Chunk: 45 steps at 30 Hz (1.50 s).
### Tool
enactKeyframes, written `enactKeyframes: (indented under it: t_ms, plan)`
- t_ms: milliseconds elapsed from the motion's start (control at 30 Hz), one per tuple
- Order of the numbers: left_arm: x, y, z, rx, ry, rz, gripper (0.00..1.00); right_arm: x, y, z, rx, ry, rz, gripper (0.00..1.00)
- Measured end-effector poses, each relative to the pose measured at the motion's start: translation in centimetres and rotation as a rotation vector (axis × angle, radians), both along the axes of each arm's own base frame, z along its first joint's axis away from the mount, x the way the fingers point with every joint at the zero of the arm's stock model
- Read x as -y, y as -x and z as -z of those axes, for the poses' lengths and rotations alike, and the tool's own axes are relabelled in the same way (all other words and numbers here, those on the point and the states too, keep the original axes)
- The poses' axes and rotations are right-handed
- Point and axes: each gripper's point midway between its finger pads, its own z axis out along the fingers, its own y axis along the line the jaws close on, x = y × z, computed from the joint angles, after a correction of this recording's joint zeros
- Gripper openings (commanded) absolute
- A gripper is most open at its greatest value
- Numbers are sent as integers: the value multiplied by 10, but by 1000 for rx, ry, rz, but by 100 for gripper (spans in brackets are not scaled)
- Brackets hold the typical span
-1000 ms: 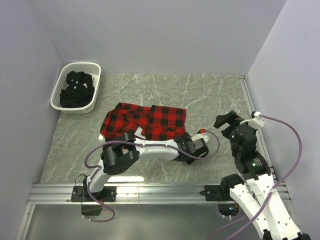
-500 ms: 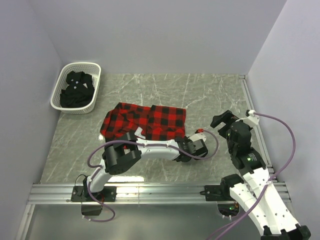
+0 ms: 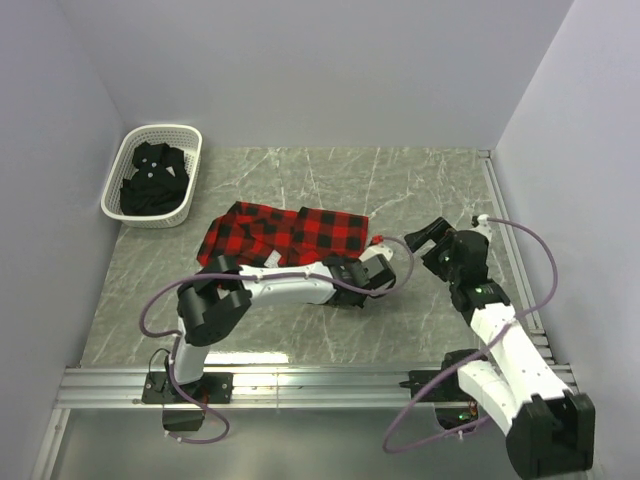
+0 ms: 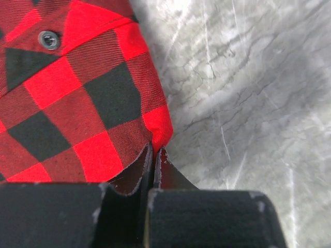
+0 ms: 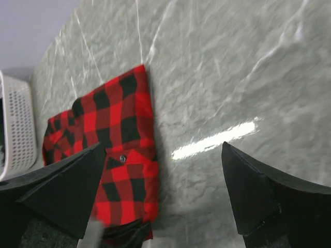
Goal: Fold and stack the long sleeve shirts
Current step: Fold the shirt
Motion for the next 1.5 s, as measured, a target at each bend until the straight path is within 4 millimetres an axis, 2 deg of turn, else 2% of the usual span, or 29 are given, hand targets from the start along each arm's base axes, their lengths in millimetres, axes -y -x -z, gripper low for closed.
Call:
enactKeyframes:
  t_ms: [200,467,833,933,967,1033,1067,1100,1133,1167,1200,1233,1267,1367,1500]
  plan:
    - [3,-5,-19,-22,100,-25,1,-32,-11,40,-95,-159,-122,96]
    - [7,-4,-21,-69,161,-45,1,-81,-13,102,-246,-349,-291,90]
    - [18,-4,-28,-108,223,-46,0,-143,-26,106,-238,-532,-504,76]
    - [22,-3,-30,-117,243,-40,1,-153,-28,108,-248,-541,-533,68]
    - [23,-3,-30,-119,247,-39,2,-156,-28,109,-249,-539,-538,58]
    - [25,-1,-30,-130,255,-38,14,-157,-28,112,-255,-528,-540,47]
    - [25,-1,-30,-133,259,-38,20,-157,-28,113,-262,-522,-539,37]
    - [26,0,-31,-137,264,-41,29,-156,-27,115,-270,-514,-538,31]
    - [28,0,-31,-141,272,-42,34,-156,-28,117,-277,-505,-536,24]
    - [29,1,-32,-142,280,-41,38,-156,-29,118,-280,-495,-537,14]
    - [31,1,-34,-144,291,-38,46,-155,-30,120,-287,-481,-535,8]
    - [32,1,-37,-146,301,-36,51,-154,-31,121,-293,-467,-535,3]
    - [32,1,-41,-147,312,-39,58,-153,-33,122,-300,-449,-538,0]
    - [28,0,-61,-147,365,-45,69,-150,-40,123,-330,-380,-559,0]
    - [2,-12,-101,-130,463,-88,75,-141,-56,116,-347,-263,-586,0]
